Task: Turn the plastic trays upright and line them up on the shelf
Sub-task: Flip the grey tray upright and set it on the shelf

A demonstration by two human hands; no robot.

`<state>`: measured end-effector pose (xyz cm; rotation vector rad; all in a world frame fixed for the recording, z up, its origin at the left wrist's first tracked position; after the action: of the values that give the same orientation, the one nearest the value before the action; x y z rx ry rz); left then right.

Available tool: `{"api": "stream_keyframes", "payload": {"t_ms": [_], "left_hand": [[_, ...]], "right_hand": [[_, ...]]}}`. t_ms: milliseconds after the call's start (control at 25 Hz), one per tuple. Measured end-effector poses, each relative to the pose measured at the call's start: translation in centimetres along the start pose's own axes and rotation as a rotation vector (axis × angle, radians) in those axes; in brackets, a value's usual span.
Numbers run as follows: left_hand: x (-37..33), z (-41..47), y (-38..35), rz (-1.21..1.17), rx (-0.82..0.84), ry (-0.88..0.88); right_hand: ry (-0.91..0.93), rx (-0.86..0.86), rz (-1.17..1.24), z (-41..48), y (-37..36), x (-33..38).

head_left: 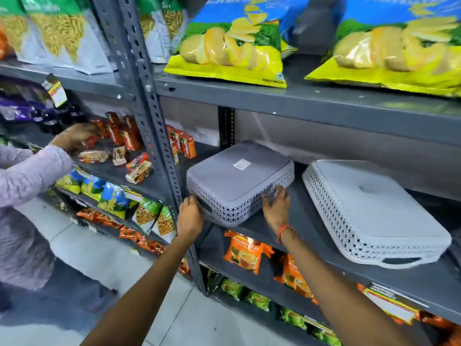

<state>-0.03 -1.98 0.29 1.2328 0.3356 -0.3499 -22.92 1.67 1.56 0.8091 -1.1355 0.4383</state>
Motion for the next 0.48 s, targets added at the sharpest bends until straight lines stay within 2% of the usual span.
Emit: {"api": "stream_keyframes", "payload": {"t_ms": [120, 240, 360, 480], "left_hand": [[0.5, 0.0, -1.2, 0.081, 0.110, -0.128], [-0.1, -0.2, -1.2, 0.089, 0.106, -0.273], [-2.2, -1.0, -0.3, 0.030, 0.057, -0.392], [-6.7, -2.9, 1.6, -0.184, 0.033, -0.448]], "right_hand": [[-0.339, -0.010, 0.236, 0.4, -1.6, -0.9], [-0.593, 0.000, 0.384, 0.9, -1.9, -1.7], [-0.512, -0.102, 0.534, 2.4, -0.6, -2.0], [-0.353, -0.182, 0.604, 4.1, 1.5, -2.0]]}}
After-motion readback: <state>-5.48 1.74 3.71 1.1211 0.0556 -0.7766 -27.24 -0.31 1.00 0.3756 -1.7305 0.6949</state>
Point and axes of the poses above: each hand's wrist, its own z-axis towards the middle knuckle, its own y-axis out of the back of the hand, x = y × z, the point moved 2 cm from there along z, towards the middle knuckle, and after that the axes turned 10 degrees about -x, right-handed, at the moved point
